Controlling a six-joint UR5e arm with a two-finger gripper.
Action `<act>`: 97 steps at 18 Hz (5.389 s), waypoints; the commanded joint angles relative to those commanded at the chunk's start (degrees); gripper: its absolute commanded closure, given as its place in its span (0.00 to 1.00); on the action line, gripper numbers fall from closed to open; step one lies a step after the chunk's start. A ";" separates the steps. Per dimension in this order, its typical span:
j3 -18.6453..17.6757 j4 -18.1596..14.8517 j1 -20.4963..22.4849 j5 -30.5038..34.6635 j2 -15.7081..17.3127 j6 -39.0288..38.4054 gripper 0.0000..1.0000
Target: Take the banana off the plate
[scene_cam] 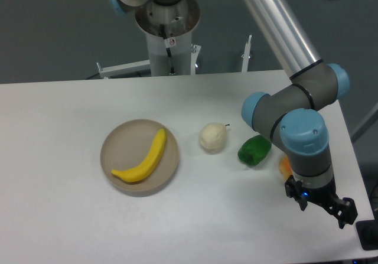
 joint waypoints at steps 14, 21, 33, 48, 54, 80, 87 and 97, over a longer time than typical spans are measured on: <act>-7.71 -1.58 -1.67 -2.54 8.59 -4.03 0.00; -10.19 -16.31 -3.69 -3.16 14.32 -9.05 0.00; -25.04 -18.73 -10.63 -13.45 20.92 -27.06 0.00; -39.46 -3.88 -20.12 -12.04 20.74 -30.94 0.00; -41.92 -1.32 -20.39 -11.95 20.39 -30.94 0.00; -40.87 -1.41 -20.30 -12.13 19.51 -30.15 0.68; -37.71 -2.37 -18.64 -12.13 22.15 -29.36 0.68; -30.32 -7.82 -7.31 -12.13 24.78 -15.85 0.68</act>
